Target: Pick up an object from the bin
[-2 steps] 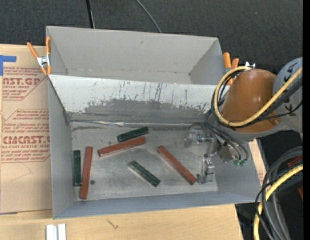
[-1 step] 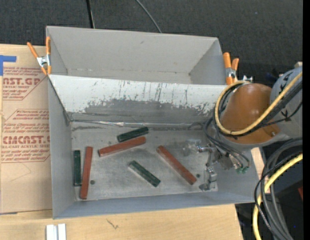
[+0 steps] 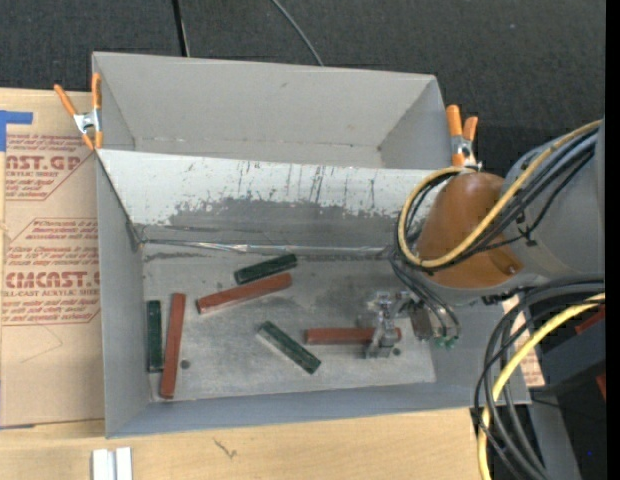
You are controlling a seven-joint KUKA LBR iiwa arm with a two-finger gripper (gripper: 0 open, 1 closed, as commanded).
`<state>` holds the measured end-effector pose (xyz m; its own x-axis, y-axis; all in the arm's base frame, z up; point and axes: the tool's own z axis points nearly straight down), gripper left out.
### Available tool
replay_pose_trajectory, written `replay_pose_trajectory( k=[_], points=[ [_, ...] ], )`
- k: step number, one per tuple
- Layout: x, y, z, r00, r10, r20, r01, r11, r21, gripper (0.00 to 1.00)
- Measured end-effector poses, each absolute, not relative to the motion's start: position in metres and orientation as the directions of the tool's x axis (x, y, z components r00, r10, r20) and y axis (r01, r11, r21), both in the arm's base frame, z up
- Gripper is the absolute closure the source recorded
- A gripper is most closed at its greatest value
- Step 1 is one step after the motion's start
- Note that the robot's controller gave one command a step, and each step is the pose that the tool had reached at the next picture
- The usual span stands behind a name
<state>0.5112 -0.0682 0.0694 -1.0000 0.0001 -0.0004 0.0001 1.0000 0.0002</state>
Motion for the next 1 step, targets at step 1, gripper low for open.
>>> replay_pose_trajectory(
  k=[1],
  points=[
    [0.5112,-0.0682,0.0694,-1.000,0.000,0.000,0.000,1.000,0.000,1.00]
  ],
)
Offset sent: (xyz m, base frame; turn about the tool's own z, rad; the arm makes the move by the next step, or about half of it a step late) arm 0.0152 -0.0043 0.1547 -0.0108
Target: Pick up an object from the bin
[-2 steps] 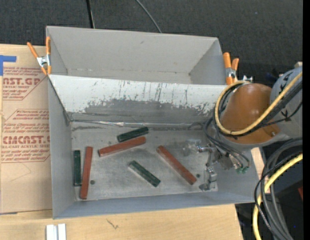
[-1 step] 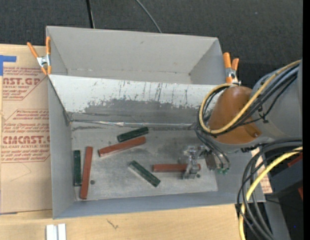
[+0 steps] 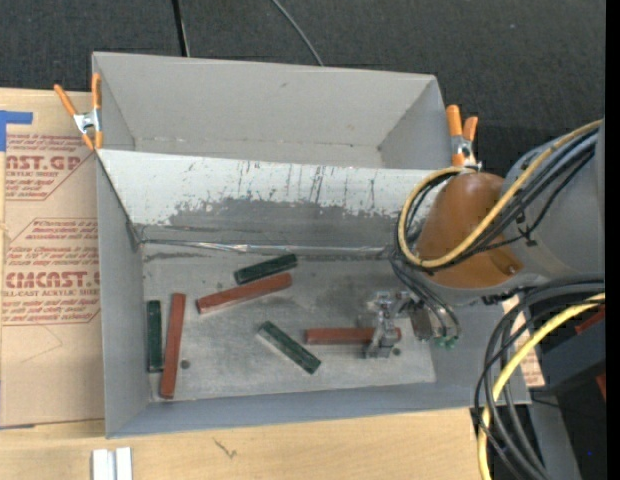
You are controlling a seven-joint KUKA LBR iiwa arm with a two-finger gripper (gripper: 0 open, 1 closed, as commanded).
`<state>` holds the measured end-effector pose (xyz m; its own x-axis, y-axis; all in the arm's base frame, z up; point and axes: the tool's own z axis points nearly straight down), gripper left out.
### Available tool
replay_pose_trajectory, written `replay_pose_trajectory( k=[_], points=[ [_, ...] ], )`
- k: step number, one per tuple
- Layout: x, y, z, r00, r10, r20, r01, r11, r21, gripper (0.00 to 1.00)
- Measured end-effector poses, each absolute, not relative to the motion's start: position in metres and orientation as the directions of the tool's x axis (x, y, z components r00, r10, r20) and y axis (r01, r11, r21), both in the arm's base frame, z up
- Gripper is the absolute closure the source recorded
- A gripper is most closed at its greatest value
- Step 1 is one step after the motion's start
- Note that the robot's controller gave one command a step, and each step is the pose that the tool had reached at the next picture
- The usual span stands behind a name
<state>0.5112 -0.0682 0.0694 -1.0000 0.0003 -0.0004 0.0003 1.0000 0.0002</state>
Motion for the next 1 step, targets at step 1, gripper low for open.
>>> replay_pose_trajectory(
  k=[1],
  points=[
    [0.5274,-0.0720,0.2244,-1.000,-0.011,-0.004,-0.011,1.000,-0.001,1.00]
  ],
)
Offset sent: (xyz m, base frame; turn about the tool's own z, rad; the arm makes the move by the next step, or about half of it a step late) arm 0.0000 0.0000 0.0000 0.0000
